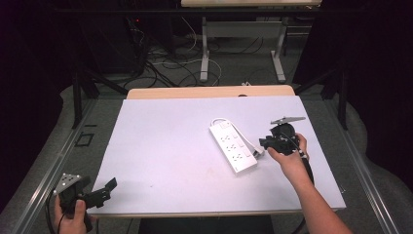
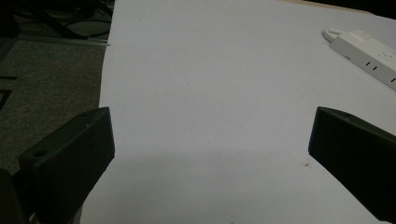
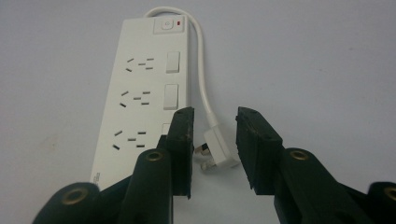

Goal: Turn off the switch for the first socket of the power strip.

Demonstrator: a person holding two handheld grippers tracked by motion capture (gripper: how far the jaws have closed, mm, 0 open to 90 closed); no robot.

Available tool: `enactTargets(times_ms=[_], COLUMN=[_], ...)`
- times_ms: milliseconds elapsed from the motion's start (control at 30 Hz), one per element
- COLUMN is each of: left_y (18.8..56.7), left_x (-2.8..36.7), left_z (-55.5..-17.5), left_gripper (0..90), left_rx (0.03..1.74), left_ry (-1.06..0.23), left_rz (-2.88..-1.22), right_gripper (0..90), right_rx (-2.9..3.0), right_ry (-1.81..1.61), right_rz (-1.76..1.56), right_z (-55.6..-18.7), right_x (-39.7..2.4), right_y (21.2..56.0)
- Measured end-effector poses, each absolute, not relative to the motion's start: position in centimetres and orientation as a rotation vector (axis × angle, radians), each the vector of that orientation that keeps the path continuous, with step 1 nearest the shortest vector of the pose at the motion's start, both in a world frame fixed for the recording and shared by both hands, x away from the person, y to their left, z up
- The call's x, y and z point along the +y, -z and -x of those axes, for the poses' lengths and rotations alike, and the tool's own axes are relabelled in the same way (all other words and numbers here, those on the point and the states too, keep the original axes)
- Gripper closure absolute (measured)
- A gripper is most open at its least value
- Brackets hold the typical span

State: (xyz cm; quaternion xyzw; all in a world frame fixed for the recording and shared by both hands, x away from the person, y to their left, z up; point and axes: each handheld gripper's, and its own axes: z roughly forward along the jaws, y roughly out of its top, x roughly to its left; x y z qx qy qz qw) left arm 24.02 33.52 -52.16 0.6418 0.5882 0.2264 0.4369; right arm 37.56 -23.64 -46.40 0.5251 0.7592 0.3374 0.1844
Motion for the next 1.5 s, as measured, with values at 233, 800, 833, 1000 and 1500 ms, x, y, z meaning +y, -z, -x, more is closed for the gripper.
enactTargets(times_ms=[233,800,833,1000,1500], left_y=[52.2,52.2,52.2,52.3,52.3], left_x=[33.5,33.5,33.5,33.5,33.6], left_z=[-24.0,-24.1,-24.1,-24.1,-24.1], left_gripper=[0.1,0.1,0.2,0.1,0.1], left_rx=[1.464,1.460,1.460,1.459,1.459], left_ry=[-0.563,-0.564,-0.564,-0.562,-0.557], left_rz=[-1.599,-1.609,-1.609,-1.610,-1.608], right_gripper=[72.0,78.3,78.7,81.8,90.0], right_rx=[2.160,2.215,2.216,2.227,2.271], right_ry=[-0.937,-0.941,-0.938,-0.933,-0.906], right_rz=[-1.511,-1.507,-1.510,-1.506,-1.491], right_z=[-38.9,-41.7,-41.8,-42.4,-43.9], right_x=[-23.1,-22.1,-22.0,-21.5,-19.1], right_y=[46.3,46.5,46.5,46.9,47.8])
